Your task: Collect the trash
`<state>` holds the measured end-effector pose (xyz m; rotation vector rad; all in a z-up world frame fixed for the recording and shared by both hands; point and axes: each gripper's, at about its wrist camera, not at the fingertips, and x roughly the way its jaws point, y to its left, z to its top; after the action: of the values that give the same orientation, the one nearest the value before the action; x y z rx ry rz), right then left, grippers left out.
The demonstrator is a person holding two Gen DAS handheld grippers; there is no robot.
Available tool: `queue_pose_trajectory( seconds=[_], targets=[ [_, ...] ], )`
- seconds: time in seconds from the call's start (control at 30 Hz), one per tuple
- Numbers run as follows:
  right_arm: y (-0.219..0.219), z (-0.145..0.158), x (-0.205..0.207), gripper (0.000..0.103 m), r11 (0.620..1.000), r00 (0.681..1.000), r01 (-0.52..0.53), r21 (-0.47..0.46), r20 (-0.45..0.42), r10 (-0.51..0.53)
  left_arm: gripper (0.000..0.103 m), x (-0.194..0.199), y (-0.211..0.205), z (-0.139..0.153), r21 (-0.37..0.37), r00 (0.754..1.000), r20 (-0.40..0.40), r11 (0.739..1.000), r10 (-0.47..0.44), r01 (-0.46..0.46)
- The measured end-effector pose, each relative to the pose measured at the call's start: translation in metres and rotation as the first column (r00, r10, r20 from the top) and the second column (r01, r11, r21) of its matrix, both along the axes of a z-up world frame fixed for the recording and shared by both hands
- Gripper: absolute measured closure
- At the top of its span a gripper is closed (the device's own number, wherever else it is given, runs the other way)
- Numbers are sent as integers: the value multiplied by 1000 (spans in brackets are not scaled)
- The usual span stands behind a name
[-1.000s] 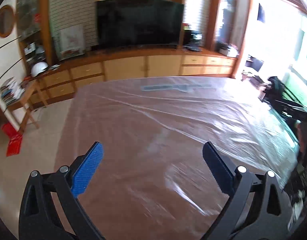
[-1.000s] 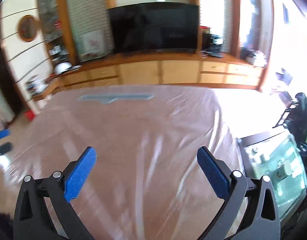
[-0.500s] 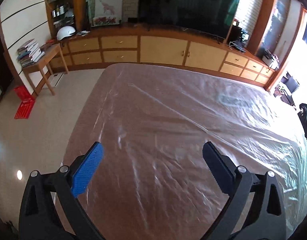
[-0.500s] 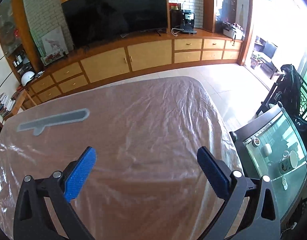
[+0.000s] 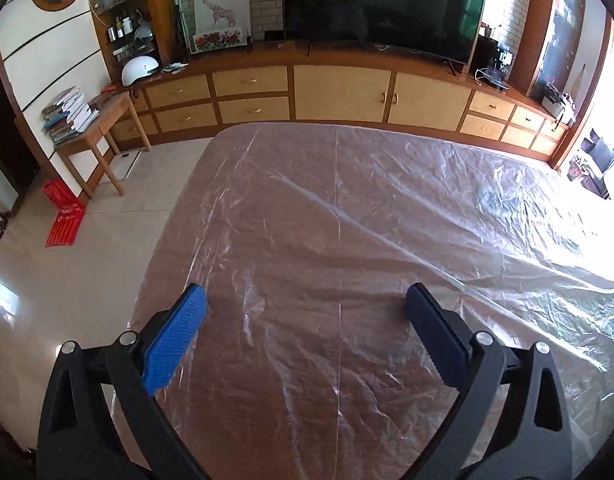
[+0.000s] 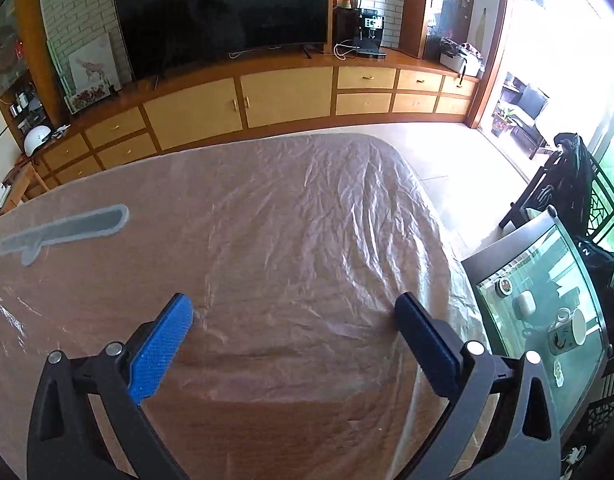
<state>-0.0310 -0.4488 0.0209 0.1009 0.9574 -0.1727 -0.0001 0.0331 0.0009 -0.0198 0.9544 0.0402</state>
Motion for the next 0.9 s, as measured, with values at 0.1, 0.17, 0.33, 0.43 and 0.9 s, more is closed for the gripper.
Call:
queue_pose_trajectory(
  seconds=[0.1, 0.17, 0.33, 0.43, 0.9],
  targets=[
    [2, -1, 0, 4, 1000, 1000, 3, -11, -5, -3, 2, 2, -1, 1, 0, 1000, -3, 1000, 11, -11],
    [3, -1, -1, 4, 1000, 1000, 3, -11, -5, -3, 1, 4, -1, 1, 1, 1000, -4, 1000, 14, -14],
    [2, -1, -1, 4, 1000, 1000, 3, -11, -5, -3, 1, 6, 1, 0, -6, 1000, -6, 1000, 15, -15],
    [2, -1, -1, 4, 1000, 1000, 3, -11, -5, -3, 1, 6, 1, 0, -6, 1000, -6, 1000, 15, -15],
    [2, -1, -1, 4, 1000, 1000, 2, -11, -5, -2, 1, 6, 1, 0, -6, 1000, -6, 1000, 15, -15]
  ],
)
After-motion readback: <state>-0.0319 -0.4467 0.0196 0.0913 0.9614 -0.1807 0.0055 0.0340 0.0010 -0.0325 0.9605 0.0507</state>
